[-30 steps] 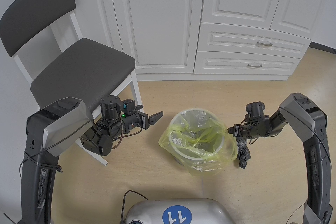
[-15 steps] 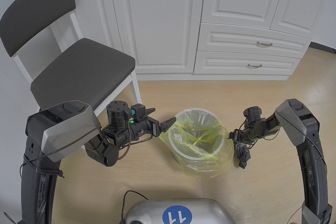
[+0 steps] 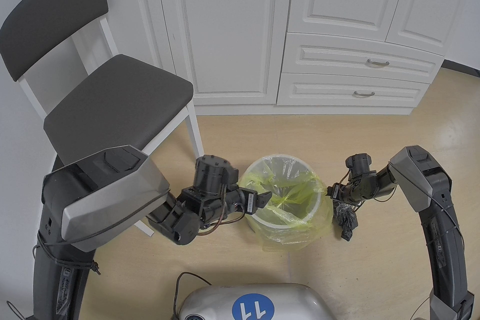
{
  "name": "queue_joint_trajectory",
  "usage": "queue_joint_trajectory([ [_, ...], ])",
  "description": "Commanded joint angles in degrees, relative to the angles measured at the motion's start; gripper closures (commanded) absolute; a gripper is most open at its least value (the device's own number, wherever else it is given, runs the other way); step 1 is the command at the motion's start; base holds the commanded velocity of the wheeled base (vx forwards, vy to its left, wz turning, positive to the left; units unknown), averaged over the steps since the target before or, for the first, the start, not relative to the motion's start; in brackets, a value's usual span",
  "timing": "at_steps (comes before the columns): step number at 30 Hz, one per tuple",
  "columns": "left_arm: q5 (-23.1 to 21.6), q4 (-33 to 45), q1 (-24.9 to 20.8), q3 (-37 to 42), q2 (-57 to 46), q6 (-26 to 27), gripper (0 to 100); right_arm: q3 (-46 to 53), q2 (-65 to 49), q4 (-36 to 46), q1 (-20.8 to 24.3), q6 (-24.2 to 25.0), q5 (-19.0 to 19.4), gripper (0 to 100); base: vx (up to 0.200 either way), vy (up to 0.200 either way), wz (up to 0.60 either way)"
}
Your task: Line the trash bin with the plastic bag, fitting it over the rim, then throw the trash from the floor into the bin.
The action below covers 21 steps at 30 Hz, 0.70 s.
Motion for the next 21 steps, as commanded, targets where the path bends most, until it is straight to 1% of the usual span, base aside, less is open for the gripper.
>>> queue_joint_trajectory([
  [1,10.6,25.8,-5.5,-24.5,1.9,-10.4,0,-0.1,0.5,-0.1,0.0,-0.1,-0.2,0,0.000,0.000,0.00],
  [2,11.6,29.8,-6.0,-28.3,3.3,-12.1,0,-0.1,0.5,-0.1,0.0,-0.1,-0.2,0,0.000,0.000,0.00],
  [3,12.2,31.8,-6.3,-30.1,3.8,-12.8,0,-0.1,0.5,-0.1,0.0,-0.1,-0.2,0,0.000,0.000,0.00],
  [4,14.7,38.8,-6.9,-37.3,5.9,-15.7,0,-0.1,0.5,-0.1,0.0,-0.1,-0.2,0,0.000,0.000,0.00],
  [5,15.7,43.7,-7.4,-41.8,7.4,-17.1,0,-0.1,0.5,-0.1,0.0,-0.1,-0.2,0,0.000,0.000,0.00],
  [6,15.8,45.1,-7.5,-43.2,8.0,-17.4,0,-0.1,0.5,-0.1,0.0,-0.1,-0.2,0,0.000,0.000,0.00],
  [7,16.1,49.3,-7.7,-46.6,9.5,-17.7,0,-0.1,0.5,-0.1,0.0,-0.1,-0.2,0,0.000,0.000,0.00],
  [8,16.2,49.9,-7.8,-46.6,9.8,-17.8,0,-0.1,0.6,-0.1,0.0,-0.1,-0.3,0,0.000,0.000,0.00],
  [9,16.5,52.4,-7.9,-46.6,10.4,-17.5,0,-0.1,0.5,0.0,0.0,-0.2,-0.3,0,0.000,0.000,0.00],
  [12,17.1,54.0,-8.4,-46.6,10.5,-17.5,0,-0.1,0.6,0.0,-0.1,-0.6,-0.2,0,0.000,0.000,0.00],
  [15,19.1,56.7,-8.4,-46.6,10.8,-17.4,0,-0.1,0.6,0.2,-0.1,-1.4,-0.2,0,0.000,0.000,0.00],
  [18,19.3,59.3,-8.4,-46.6,11.6,-17.3,0,-0.3,0.7,0.5,-0.2,-1.4,-0.2,0,0.000,0.000,0.00],
  [21,19.3,59.8,-8.2,-46.6,12.9,-16.9,0,-0.4,0.8,0.6,-0.2,-1.4,-0.3,0,0.000,0.000,0.00],
])
